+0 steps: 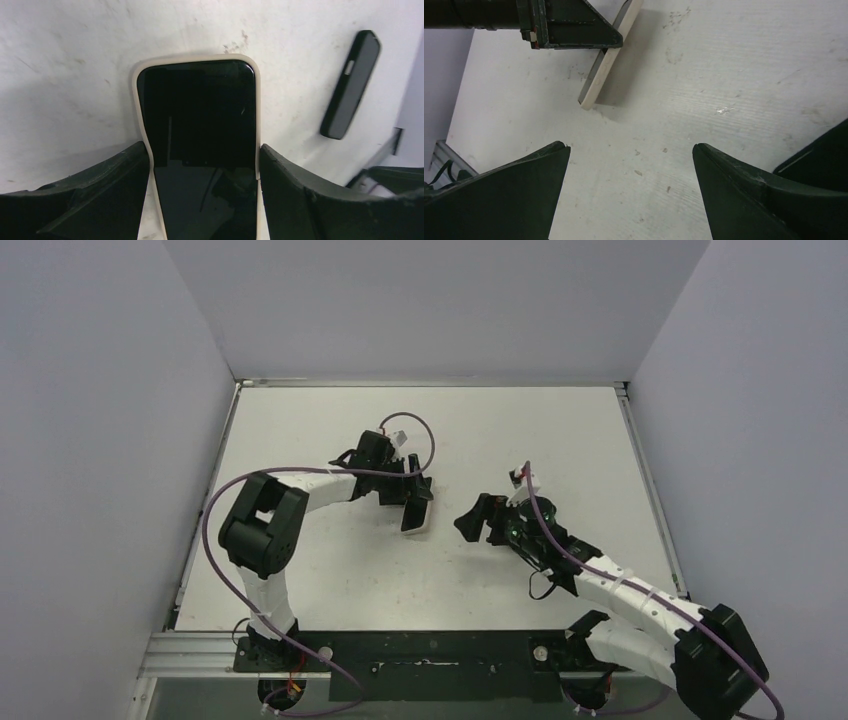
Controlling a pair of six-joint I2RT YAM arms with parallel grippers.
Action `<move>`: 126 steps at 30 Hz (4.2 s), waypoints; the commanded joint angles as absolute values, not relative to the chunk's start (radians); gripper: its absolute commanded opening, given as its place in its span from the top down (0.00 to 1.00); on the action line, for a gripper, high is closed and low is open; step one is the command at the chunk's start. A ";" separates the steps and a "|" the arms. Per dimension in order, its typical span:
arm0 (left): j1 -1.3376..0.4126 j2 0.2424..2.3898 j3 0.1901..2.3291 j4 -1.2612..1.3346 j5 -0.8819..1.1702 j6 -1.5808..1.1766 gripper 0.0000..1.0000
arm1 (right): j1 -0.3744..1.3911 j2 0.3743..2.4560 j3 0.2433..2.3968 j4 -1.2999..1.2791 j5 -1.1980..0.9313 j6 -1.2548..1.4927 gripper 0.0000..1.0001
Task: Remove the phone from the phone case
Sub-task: Pick up the phone at the center of the board.
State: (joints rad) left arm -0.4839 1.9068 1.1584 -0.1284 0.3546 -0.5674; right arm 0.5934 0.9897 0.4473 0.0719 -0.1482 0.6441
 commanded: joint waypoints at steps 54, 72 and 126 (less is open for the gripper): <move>-0.370 1.340 0.697 0.697 0.671 -0.854 0.09 | 0.501 1.151 0.576 0.567 -0.505 0.851 1.00; -0.432 1.318 0.692 1.025 0.726 -1.114 0.20 | 0.486 1.264 0.588 1.174 -0.763 1.196 1.00; -0.575 1.198 0.616 0.955 0.098 -1.431 1.00 | 0.581 1.240 0.598 1.027 -0.747 0.928 0.48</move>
State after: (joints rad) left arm -0.5694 1.2396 0.6094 0.8925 0.1471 -1.3933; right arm 0.5659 1.2522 0.5827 0.9638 -0.7467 0.9749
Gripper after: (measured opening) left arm 0.148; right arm 0.541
